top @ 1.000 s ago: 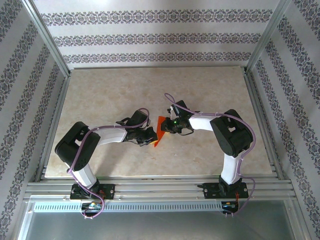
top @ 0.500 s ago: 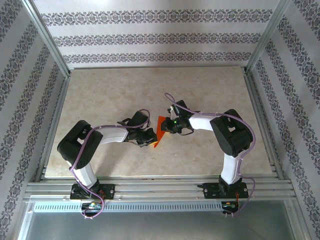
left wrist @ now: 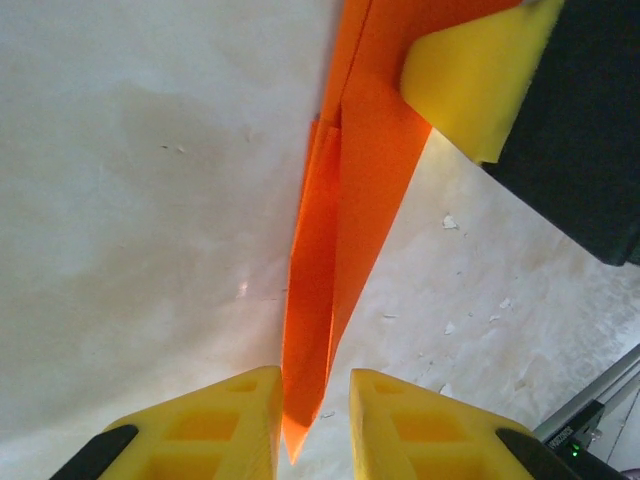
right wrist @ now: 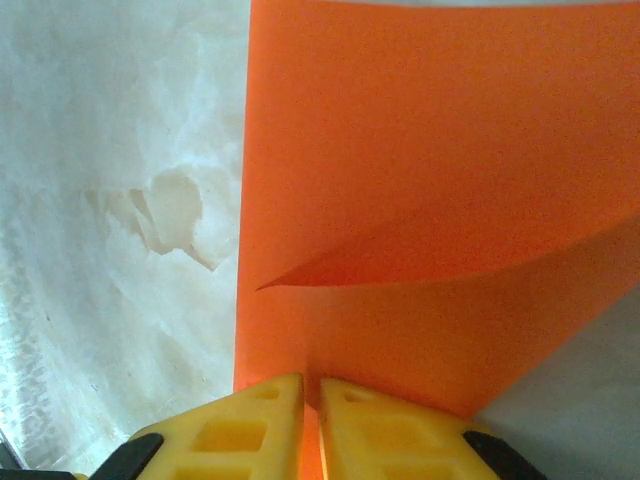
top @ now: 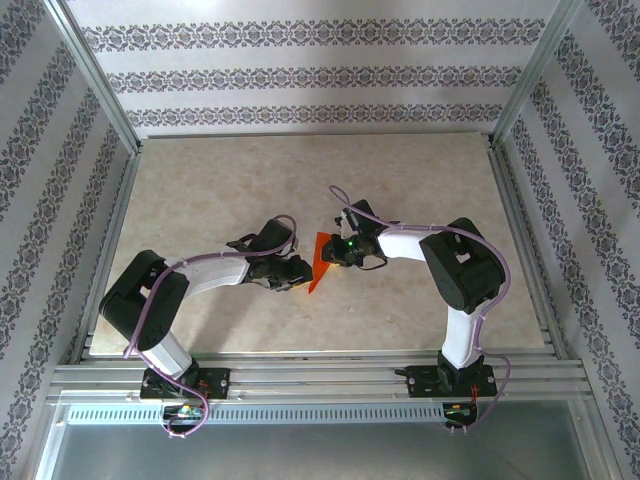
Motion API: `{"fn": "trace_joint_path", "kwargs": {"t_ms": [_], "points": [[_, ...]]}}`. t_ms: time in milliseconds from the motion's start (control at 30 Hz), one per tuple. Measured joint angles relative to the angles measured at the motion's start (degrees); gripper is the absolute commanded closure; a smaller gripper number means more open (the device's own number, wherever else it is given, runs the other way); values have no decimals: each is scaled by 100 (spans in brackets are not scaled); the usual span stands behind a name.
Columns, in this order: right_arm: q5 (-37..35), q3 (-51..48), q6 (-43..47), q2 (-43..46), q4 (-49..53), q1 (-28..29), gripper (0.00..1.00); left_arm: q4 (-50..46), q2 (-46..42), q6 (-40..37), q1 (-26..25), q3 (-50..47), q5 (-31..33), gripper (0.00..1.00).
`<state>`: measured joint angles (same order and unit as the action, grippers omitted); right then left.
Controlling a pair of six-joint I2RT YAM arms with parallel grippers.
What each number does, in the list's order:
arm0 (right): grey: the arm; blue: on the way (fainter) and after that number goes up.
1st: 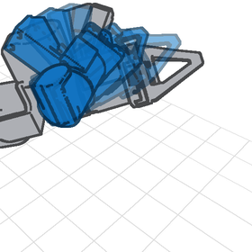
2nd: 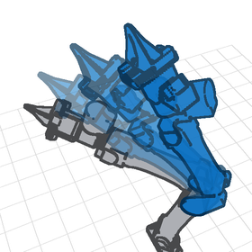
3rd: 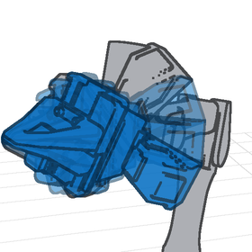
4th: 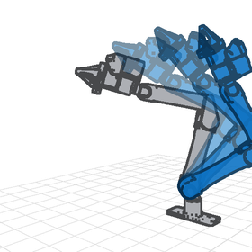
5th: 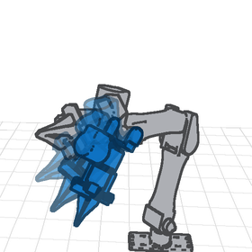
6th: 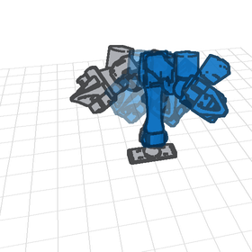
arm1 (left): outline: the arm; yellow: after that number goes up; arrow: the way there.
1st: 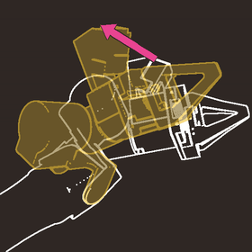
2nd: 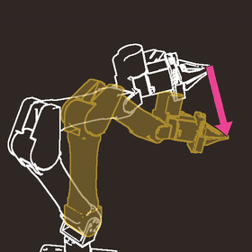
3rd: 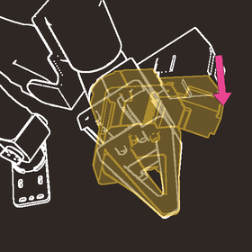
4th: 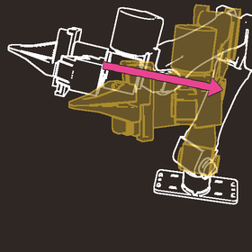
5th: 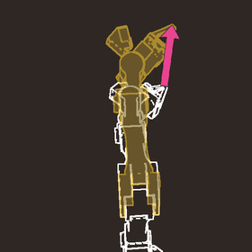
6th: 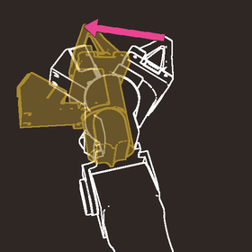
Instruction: Fold a paper plane with a square sheet of paper (pick it up from the middle)
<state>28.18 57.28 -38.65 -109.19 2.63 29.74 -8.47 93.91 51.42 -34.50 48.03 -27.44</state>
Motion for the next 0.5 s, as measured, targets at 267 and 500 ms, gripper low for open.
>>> {"fn": "trace_joint_path", "kwargs": {"t_ms": [267, 500], "points": [[0, 13, -2, -7, 20, 0, 82, 31, 175, -39, -42, 0, -199, 82], [2, 37, -2, -15, 57, 0, 82, 33, 293, -87, -92, 2, -214, 90]]}}
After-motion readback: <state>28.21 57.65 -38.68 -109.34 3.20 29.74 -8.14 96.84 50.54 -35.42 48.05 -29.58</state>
